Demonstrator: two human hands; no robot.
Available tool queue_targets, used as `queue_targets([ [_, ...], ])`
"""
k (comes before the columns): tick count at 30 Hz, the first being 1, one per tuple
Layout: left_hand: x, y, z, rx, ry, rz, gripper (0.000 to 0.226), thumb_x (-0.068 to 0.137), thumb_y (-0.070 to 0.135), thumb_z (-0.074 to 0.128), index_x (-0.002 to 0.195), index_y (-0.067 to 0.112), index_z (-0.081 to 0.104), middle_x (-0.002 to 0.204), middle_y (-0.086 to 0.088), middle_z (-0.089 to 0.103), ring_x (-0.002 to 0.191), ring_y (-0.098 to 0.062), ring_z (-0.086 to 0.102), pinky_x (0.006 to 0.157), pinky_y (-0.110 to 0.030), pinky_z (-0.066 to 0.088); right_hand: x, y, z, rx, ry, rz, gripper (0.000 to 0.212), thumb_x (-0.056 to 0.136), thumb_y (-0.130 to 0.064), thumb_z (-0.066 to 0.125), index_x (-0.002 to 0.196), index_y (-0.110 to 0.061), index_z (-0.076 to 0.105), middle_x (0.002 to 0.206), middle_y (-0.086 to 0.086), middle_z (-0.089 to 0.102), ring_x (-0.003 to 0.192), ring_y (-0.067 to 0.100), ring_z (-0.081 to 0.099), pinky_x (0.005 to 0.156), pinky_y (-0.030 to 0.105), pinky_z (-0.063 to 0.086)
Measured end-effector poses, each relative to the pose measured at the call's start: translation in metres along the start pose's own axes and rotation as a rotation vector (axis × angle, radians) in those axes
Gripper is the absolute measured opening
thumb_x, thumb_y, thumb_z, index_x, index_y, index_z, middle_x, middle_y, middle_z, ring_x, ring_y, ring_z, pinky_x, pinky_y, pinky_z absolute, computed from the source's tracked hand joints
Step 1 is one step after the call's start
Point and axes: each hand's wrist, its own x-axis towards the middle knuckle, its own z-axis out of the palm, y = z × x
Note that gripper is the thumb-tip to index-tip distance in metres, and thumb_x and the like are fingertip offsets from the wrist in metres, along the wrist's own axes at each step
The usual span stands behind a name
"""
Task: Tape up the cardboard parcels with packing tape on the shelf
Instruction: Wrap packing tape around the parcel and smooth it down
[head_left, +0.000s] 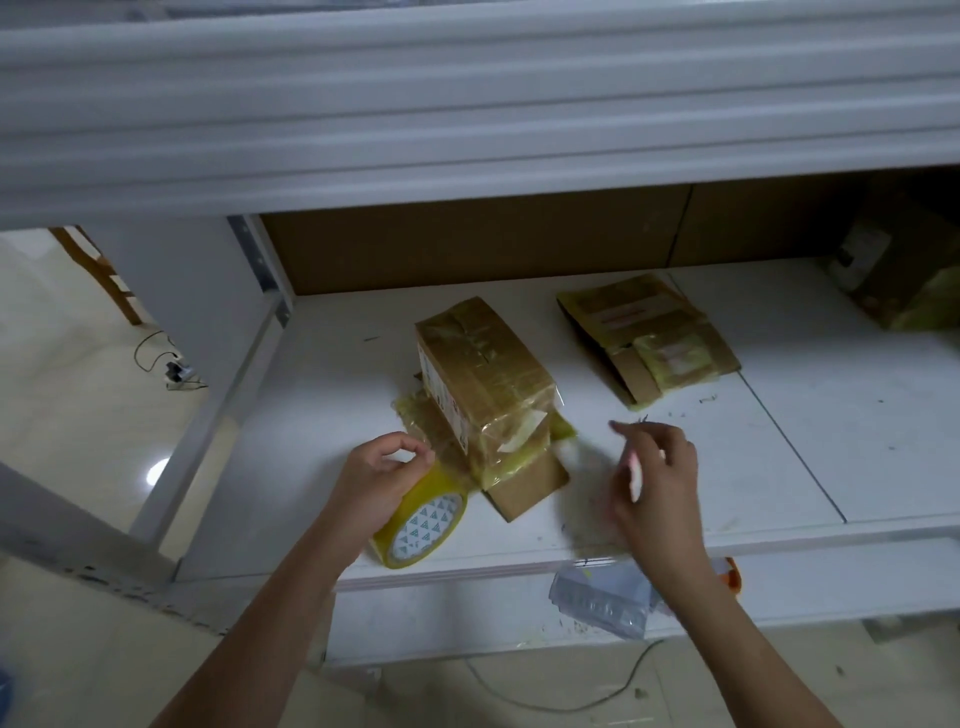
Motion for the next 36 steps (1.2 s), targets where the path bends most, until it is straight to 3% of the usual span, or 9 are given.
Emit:
queue_targets([
  [2,-0.004,-0.003,-0.005,0.021,0.020,0.028,0.009,0.089,0.027,0.070,0.081,0.023,0.070,0.075,-0.008,0.072,0.065,-0.019,0.069,0.059,-0.026,0.052,-0.010,-0.037,-0.004,0.190,-0.088,-0.181,0.030,0.083,0.003,0.058,0.107,-0.012,0.069,0.102,0.001,0.061,0.096,0.014,0.057,0.090,0.011,0.037],
  [5,-0.011,-0.007,-0.010,0.062,-0.016,0.053,0.009,0.090,0.027,0.068,0.082,0.023,0.069,0.073,-0.010,0.073,0.061,-0.018,0.069,0.058,-0.025,0.052,-0.029,-0.080,0.021,0.405,-0.376,-0.175,0.019,0.091,-0.015,0.056,0.104,-0.013,0.069,0.093,-0.002,0.065,0.086,0.011,0.062,0.078,0.028,0.053],
  [9,-0.019,-0.008,-0.022,0.067,-0.057,0.109,0.018,0.094,0.030,0.063,0.078,0.023,0.068,0.072,-0.010,0.072,0.067,-0.025,0.070,0.061,-0.027,0.052,-0.033,-0.118,0.059,0.508,-0.469,0.074,0.046,0.093,-0.052,0.049,0.104,-0.011,0.067,0.092,-0.001,0.068,0.085,0.011,0.063,0.077,0.031,0.055],
  [12,-0.023,-0.010,-0.033,0.054,-0.074,0.137,0.026,0.097,0.028,0.057,0.076,0.019,0.069,0.077,-0.012,0.071,0.071,-0.023,0.068,0.066,-0.028,0.051,-0.026,-0.133,0.072,0.662,-0.484,0.206,0.025,0.089,-0.031,0.069,0.090,-0.007,0.073,0.085,0.001,0.072,0.079,0.007,0.065,0.071,0.018,0.052],
  [18,-0.031,-0.023,-0.055,0.080,-0.045,0.125,0.032,0.099,0.015,0.047,0.078,0.014,0.071,0.083,-0.001,0.069,0.076,-0.008,0.062,0.074,-0.027,0.044,-0.033,-0.148,0.095,0.696,-0.572,0.324,0.017,0.089,-0.014,0.069,0.073,-0.009,0.067,0.077,0.000,0.068,0.074,0.009,0.064,0.071,0.025,0.052],
  [24,-0.028,-0.039,-0.095,-0.097,-0.092,0.102,0.038,0.086,0.034,0.070,0.123,0.037,0.058,0.087,-0.010,0.072,0.084,-0.018,0.069,0.072,-0.025,0.054,-0.029,-0.156,0.125,0.621,-0.467,0.421,0.022,0.095,-0.022,0.059,0.075,-0.013,0.060,0.081,0.005,0.067,0.081,0.024,0.067,0.077,0.049,0.057],
  [28,-0.030,-0.048,-0.118,0.025,-0.165,0.190,0.040,0.070,0.046,0.072,0.090,0.012,0.068,0.078,-0.012,0.069,0.075,-0.015,0.065,0.069,-0.026,0.049,-0.034,-0.163,0.135,0.674,-0.457,0.471,0.024,0.095,-0.020,0.061,0.071,-0.015,0.058,0.080,0.006,0.066,0.081,0.027,0.068,0.073,0.052,0.058],
  [32,-0.016,-0.044,-0.138,0.297,-0.022,0.189,0.022,0.076,0.038,0.080,0.075,0.018,0.071,0.069,-0.003,0.068,0.064,-0.012,0.064,0.059,-0.023,0.048,-0.019,-0.175,0.135,0.788,-0.456,0.533,0.018,0.096,-0.011,0.059,0.079,-0.006,0.059,0.078,0.008,0.067,0.066,0.020,0.070,0.070,0.040,0.061],
  [36,-0.001,-0.049,-0.153,0.400,0.065,0.121,0.028,0.073,0.044,0.082,0.070,0.018,0.073,0.068,-0.003,0.069,0.061,-0.014,0.068,0.049,-0.019,0.048,-0.009,-0.172,0.141,0.467,-0.402,0.251,0.024,0.092,-0.029,0.066,0.073,-0.014,0.062,0.067,-0.010,0.063,0.064,0.009,0.062,0.063,0.023,0.049],
])
